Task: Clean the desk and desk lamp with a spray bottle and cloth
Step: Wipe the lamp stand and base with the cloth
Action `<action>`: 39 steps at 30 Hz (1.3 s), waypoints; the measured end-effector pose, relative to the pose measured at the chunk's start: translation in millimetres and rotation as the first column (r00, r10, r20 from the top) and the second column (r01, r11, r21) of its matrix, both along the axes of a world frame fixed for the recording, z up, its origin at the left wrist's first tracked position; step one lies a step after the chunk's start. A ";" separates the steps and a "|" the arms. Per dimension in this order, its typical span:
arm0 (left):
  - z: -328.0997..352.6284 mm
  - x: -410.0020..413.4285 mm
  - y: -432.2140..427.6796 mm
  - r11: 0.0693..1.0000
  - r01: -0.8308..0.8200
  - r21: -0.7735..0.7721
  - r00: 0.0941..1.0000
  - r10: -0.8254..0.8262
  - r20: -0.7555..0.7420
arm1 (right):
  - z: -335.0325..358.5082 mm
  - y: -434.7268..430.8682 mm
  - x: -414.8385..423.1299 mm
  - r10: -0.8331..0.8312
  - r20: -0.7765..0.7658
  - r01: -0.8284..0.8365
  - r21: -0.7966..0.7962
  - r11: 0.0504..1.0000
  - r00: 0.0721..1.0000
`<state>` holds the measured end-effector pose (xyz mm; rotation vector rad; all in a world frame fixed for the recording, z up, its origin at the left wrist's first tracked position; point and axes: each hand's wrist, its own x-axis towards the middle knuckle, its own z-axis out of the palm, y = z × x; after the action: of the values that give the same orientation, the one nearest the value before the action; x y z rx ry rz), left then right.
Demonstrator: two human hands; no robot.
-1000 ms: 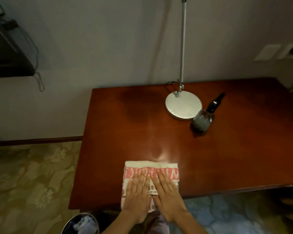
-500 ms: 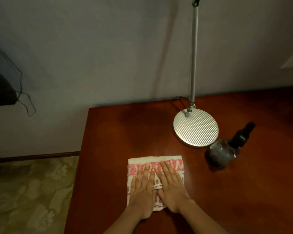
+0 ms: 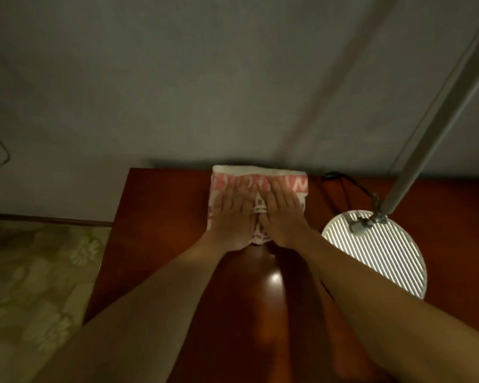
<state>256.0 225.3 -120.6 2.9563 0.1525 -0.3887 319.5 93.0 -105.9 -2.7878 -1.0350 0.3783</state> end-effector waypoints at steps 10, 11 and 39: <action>11.9 -4.7 -5.6 0.996 -0.063 -0.056 0.998 0.063 -0.011 | 2.3 -1.4 -8.9 -0.012 -0.038 0.011 -0.021 1.000 0.999; 13.6 -18.6 -10.8 0.996 -0.056 -0.070 0.998 0.055 -0.012 | 2.8 -7.9 -23.6 -0.016 -0.047 0.015 -0.019 1.000 0.999; 27.9 -447.2 -49.4 0.984 -0.009 -0.179 0.996 -0.006 -0.084 | 11.4 -50.2 -447.8 -0.009 -0.115 0.001 -0.067 0.998 0.993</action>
<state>-191.3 175.9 -92.7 2.7643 0.1230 -0.4993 -128.3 42.9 -94.5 -2.7880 -1.0070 0.5755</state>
